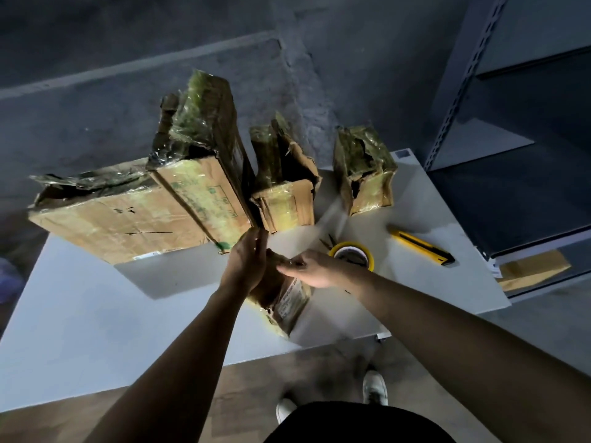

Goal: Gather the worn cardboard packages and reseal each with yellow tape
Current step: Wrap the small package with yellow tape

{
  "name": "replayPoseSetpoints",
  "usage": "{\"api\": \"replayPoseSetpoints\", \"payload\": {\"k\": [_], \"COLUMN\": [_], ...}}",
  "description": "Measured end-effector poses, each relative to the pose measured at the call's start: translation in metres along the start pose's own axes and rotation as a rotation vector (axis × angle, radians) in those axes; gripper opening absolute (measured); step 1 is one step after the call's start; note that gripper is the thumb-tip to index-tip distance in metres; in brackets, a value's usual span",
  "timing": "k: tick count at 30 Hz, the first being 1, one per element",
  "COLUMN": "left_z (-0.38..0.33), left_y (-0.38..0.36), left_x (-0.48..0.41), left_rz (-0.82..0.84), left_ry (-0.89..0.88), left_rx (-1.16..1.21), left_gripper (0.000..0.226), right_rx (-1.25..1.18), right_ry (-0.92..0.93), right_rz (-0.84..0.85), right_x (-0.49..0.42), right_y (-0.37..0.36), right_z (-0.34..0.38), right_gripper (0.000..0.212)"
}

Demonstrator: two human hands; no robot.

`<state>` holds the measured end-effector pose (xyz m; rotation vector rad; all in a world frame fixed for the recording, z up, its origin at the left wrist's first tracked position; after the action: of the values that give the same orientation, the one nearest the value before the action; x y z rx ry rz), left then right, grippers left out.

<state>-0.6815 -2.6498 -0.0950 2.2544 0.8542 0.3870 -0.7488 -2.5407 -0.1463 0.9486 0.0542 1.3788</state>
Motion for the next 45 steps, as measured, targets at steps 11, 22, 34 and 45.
{"api": "replayPoseSetpoints", "payload": {"k": [11, 22, 34, 45], "left_z": [0.02, -0.002, 0.007, 0.023], "left_y": [-0.02, -0.006, 0.019, 0.04], "left_x": [0.031, 0.014, 0.016, 0.025], "left_rz": [0.413, 0.194, -0.048, 0.022], "left_ry": [0.145, 0.109, 0.179, 0.233], "left_rx": [0.272, 0.764, 0.839, 0.528], "left_gripper": [0.091, 0.033, 0.036, 0.05], "right_rx": [-0.314, -0.667, -0.643, 0.121], "right_ry": [-0.252, 0.113, 0.142, 0.075], "right_rz": [-0.092, -0.098, -0.338, -0.195], "right_x": [-0.02, 0.0, 0.011, 0.009], "right_y": [0.012, 0.027, 0.045, 0.019], "right_z": [-0.045, 0.012, 0.029, 0.024], "right_gripper": [0.018, 0.028, 0.049, 0.072]}}
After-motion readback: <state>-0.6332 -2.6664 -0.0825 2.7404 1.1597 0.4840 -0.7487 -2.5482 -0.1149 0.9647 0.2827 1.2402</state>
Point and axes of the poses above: each hand's wrist, its own x-axis away from the middle knuckle, its own y-axis out of the back of the hand, z = x × y, the point moved 10 cm from there along -x, towards the middle knuckle, and after that the axes turned 9 degrees about x, right-handed, at the moved point
